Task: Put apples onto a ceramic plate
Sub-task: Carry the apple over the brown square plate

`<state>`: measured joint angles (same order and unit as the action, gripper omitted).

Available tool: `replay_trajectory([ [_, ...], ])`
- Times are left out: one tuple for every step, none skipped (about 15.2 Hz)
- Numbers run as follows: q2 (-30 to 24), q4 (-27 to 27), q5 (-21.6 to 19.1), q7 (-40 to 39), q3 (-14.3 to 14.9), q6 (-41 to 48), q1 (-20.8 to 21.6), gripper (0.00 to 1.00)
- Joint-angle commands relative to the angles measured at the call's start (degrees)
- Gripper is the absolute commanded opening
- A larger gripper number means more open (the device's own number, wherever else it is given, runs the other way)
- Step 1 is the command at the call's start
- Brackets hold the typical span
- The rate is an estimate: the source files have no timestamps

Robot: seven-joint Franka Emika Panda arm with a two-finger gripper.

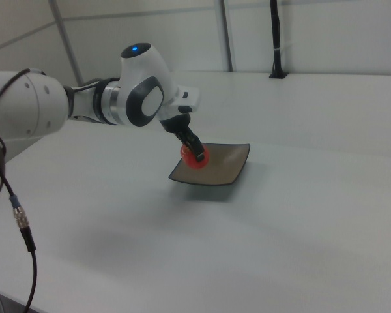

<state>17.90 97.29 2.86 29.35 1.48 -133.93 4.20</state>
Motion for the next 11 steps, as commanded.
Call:
replay_trajectory([
  [6.4, -7.2, 0.0, 4.7, -0.2, -0.1, -0.4, 0.42],
  [7.7, -8.4, 0.3, 6.6, -0.2, 0.0, -0.3, 0.42],
  [8.8, -9.5, 0.6, 8.2, -0.2, 0.1, -0.3, 0.42],
  [9.8, -10.8, 0.6, 9.0, -0.2, 0.2, -0.4, 0.43],
  [10.7, -11.8, 0.6, 9.9, -0.2, 0.3, -0.4, 0.43],
  [11.8, -12.4, 0.7, 11.2, -0.2, 0.2, -0.3, 0.43],
  [12.9, -13.3, 0.7, 12.0, -0.3, 0.2, -0.2, 0.43],
  [13.9, -14.2, 0.7, 12.3, -0.3, 0.2, -0.2, 0.43],
  [14.8, -15.2, 0.7, 12.6, -0.4, 0.2, -0.2, 0.43],
  [15.3, -15.7, 0.7, 12.6, -0.7, 0.2, -0.2, 0.43],
  [15.8, -15.9, 0.7, 12.6, -0.9, 0.2, -0.2, 0.43],
])
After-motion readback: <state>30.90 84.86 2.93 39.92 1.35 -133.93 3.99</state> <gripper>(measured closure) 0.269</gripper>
